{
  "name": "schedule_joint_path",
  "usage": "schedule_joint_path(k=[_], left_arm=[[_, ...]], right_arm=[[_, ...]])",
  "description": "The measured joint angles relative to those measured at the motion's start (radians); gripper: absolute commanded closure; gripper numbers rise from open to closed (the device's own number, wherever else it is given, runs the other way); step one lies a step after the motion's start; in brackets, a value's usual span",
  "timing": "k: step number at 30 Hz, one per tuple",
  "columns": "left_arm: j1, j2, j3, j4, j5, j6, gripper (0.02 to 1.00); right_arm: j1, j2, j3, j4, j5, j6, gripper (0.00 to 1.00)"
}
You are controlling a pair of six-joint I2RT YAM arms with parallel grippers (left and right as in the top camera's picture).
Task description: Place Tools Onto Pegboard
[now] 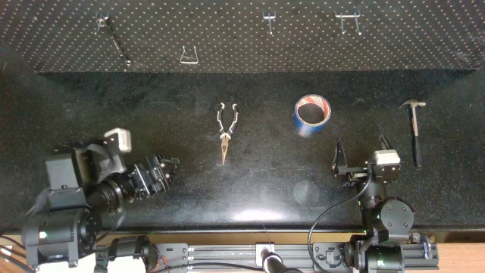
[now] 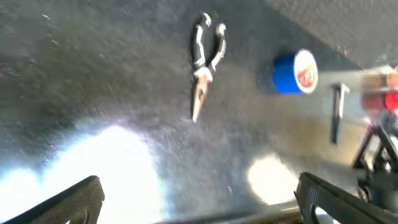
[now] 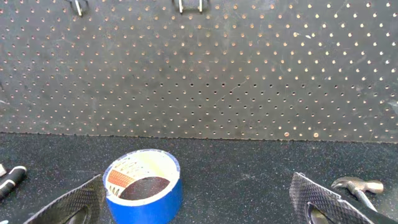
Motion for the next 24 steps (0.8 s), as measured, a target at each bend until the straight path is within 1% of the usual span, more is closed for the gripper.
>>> schedule_joint_path(k=[2, 5, 7, 9, 12, 15, 17, 18, 19, 20, 21, 24], left_arm=[[-0.084, 0.003, 0.007, -0.001, -0.003, -0.018, 0.023], [-0.291, 0.028, 0.039, 0.011, -0.082, -0.085, 0.023], [-0.449, 0.079, 0.052, 0.075, -0.154, -0.149, 0.020], [-0.549, 0.170, 0.057, 0.150, -0.189, -0.206, 0.023], [-0.615, 0.354, 0.081, 0.194, -0.203, -0.296, 0.023], [-0.624, 0.523, 0.102, 0.193, -0.204, -0.368, 0.020], [-0.626, 0.618, 0.143, 0.151, -0.216, -0.397, 0.020], [-0.631, 0.648, 0.174, 0.101, -0.233, -0.402, 0.020], [-0.645, 0.706, 0.253, -0.021, -0.286, -0.414, 0.020], [-0.660, 0.745, 0.315, -0.069, -0.322, -0.413, 0.020], [-0.676, 0.793, 0.397, -0.094, -0.368, -0.396, 0.020], [-0.691, 0.891, 0.575, -0.105, -0.447, -0.349, 0.020]], right_arm=[[0.000, 0.000, 0.000, 0.000, 0.000, 0.000, 0.025], [0.000, 0.000, 0.000, 0.000, 0.000, 0.000, 0.025], [0.000, 0.000, 0.000, 0.000, 0.000, 0.000, 0.025], [0.000, 0.000, 0.000, 0.000, 0.000, 0.000, 0.025], [0.000, 0.000, 0.000, 0.000, 0.000, 0.000, 0.025], [0.000, 0.000, 0.000, 0.000, 0.000, 0.000, 0.025], [0.000, 0.000, 0.000, 0.000, 0.000, 0.000, 0.025], [0.000, 0.000, 0.000, 0.000, 0.000, 0.000, 0.025], [0.000, 0.000, 0.000, 0.000, 0.000, 0.000, 0.025], [0.000, 0.000, 0.000, 0.000, 0.000, 0.000, 0.025], [0.000, 0.000, 0.000, 0.000, 0.000, 0.000, 0.027], [0.000, 0.000, 0.000, 0.000, 0.000, 0.000, 0.025]])
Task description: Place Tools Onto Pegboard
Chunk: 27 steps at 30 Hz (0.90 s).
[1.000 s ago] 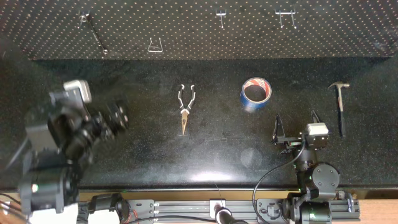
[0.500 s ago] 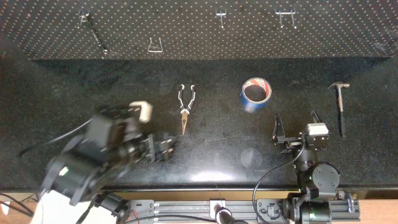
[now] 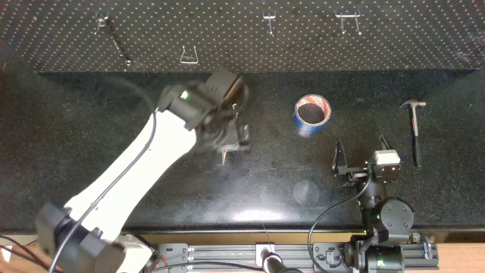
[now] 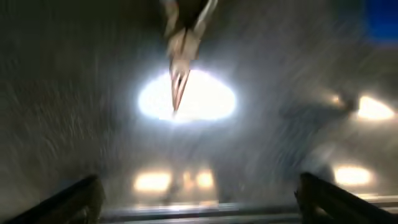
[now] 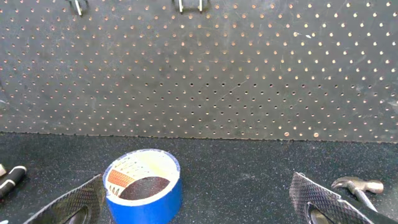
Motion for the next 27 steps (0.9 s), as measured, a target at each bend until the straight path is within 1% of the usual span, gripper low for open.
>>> schedule_joint_path(k=[2, 4, 9, 13, 17, 27], left_arm=[[0.010, 0.045, 0.068, 0.010, -0.033, 0.017, 0.023], [0.025, 0.075, 0.079, 0.013, -0.051, 0.040, 0.020], [0.051, 0.193, 0.079, 0.090, -0.059, 0.167, 0.020], [0.051, 0.216, 0.071, 0.119, -0.060, 0.246, 0.020], [0.051, 0.215, 0.006, 0.209, -0.059, 0.271, 0.020], [0.051, 0.215, -0.074, 0.285, -0.059, 0.269, 0.023]], right_arm=[[0.000, 0.000, 0.000, 0.000, 0.000, 0.000, 0.025], [0.000, 0.000, 0.000, 0.000, 0.000, 0.000, 0.025], [0.000, 0.000, 0.000, 0.000, 0.000, 0.000, 0.025], [0.000, 0.000, 0.000, 0.000, 0.000, 0.000, 0.025], [0.000, 0.000, 0.000, 0.000, 0.000, 0.000, 0.025], [0.000, 0.000, 0.000, 0.000, 0.000, 0.000, 0.025]])
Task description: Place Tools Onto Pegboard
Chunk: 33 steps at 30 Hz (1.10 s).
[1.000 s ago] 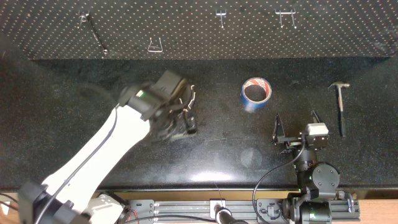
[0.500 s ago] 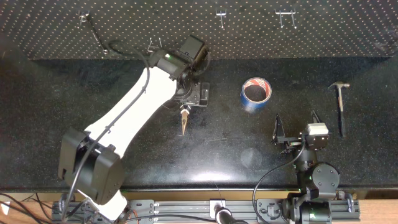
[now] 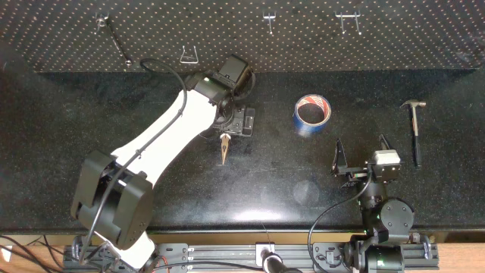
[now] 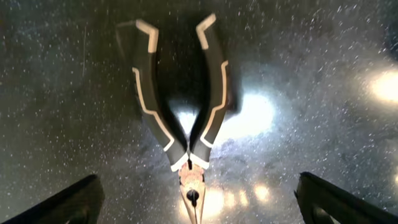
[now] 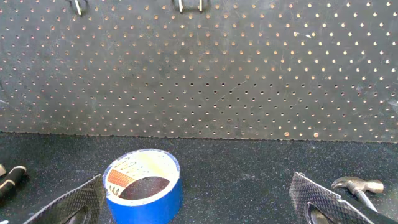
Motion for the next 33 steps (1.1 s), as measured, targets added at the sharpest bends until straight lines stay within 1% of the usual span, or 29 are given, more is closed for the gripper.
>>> schedule_joint_path(k=[5, 13, 27, 31, 33], left_arm=[[0.010, 0.000, -0.024, 0.047, -0.004, -0.074, 0.023], [0.018, 0.000, -0.122, 0.120, -0.004, -0.122, 0.023], [0.023, 0.024, -0.124, 0.197, -0.004, -0.122, 0.020], [0.063, 0.031, -0.124, 0.197, -0.003, -0.119, 0.023], [0.080, 0.039, -0.124, 0.206, -0.001, -0.094, 0.023]], right_arm=[[0.000, 0.000, 0.000, 0.000, 0.000, 0.000, 0.025], [0.000, 0.000, 0.000, 0.000, 0.000, 0.000, 0.025], [0.000, 0.000, 0.000, 0.000, 0.000, 0.000, 0.025], [0.000, 0.000, 0.000, 0.000, 0.000, 0.000, 0.025], [0.000, 0.000, 0.000, 0.000, 0.000, 0.000, 0.025]])
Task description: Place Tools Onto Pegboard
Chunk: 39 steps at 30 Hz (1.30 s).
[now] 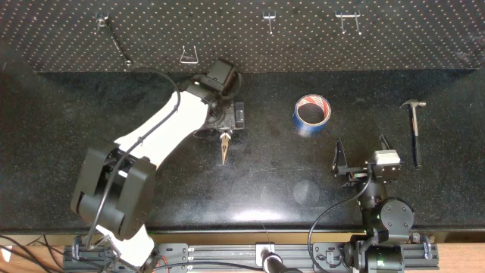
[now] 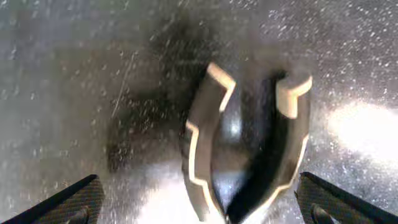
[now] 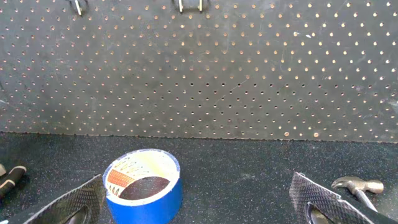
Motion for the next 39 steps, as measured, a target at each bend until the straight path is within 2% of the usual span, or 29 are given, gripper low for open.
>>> schedule_joint_path(k=[4, 10, 39], left_arm=[[-0.016, 0.006, 0.000, 0.006, 0.012, 0.068, 0.023], [-0.024, 0.006, 0.000, 0.006, 0.017, 0.097, 0.025], [-0.024, 0.075, 0.065, -0.040, 0.015, 0.107, 0.023]], right_arm=[[0.000, 0.000, 0.000, 0.000, 0.000, 0.000, 0.025], [0.000, 0.000, 0.000, 0.000, 0.000, 0.000, 0.025], [0.000, 0.000, 0.000, 0.000, 0.000, 0.000, 0.025]])
